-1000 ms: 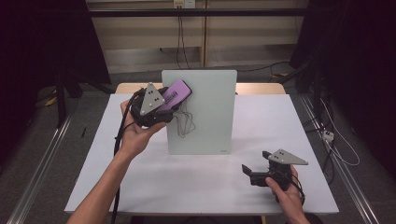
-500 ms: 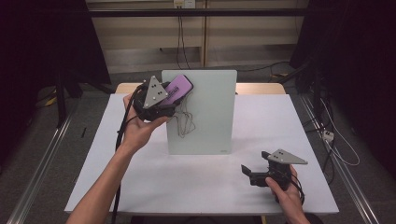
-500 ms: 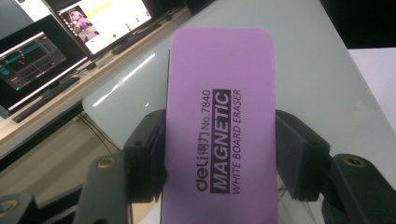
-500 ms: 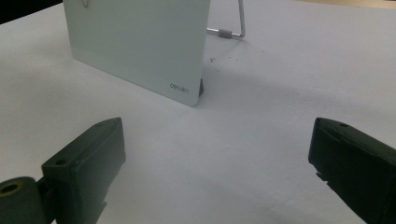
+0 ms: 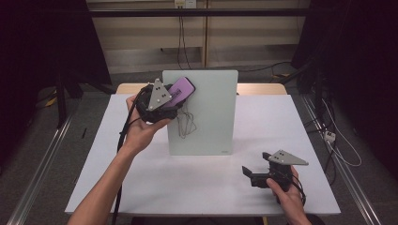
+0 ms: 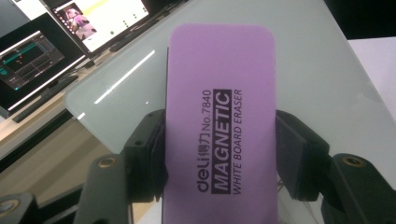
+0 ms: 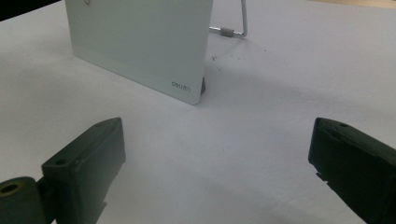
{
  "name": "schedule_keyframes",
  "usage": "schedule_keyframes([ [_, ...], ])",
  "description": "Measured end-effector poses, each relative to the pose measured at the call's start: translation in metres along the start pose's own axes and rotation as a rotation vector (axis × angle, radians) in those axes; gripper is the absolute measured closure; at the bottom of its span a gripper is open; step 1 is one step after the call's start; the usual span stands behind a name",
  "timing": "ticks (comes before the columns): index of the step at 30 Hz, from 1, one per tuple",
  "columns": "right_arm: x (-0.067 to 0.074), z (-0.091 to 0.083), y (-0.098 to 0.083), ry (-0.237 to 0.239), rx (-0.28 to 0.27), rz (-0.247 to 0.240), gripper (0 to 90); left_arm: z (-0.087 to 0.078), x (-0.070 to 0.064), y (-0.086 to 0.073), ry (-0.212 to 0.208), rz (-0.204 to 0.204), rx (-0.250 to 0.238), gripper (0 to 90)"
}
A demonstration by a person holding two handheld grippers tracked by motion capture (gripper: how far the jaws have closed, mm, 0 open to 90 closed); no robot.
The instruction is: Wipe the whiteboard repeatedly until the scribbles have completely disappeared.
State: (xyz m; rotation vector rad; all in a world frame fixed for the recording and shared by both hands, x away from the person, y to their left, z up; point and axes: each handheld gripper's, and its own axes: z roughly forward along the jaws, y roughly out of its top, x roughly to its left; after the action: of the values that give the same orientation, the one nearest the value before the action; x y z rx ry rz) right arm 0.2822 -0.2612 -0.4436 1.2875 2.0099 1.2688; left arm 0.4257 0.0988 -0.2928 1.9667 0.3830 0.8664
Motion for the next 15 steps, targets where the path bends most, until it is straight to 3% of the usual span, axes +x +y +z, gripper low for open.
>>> schedule_keyframes([
  [4,0.0,0.0,0.0,0.0,0.0,0.003,3.8,0.002,-0.004,-0.001,-0.008,0.018,0.014,40.9],
  [15,0.0,0.0,0.0,0.006,0.003,0.003,3.7,0.007,-0.018,-0.01,-0.049,0.021,0.041,40.8],
])
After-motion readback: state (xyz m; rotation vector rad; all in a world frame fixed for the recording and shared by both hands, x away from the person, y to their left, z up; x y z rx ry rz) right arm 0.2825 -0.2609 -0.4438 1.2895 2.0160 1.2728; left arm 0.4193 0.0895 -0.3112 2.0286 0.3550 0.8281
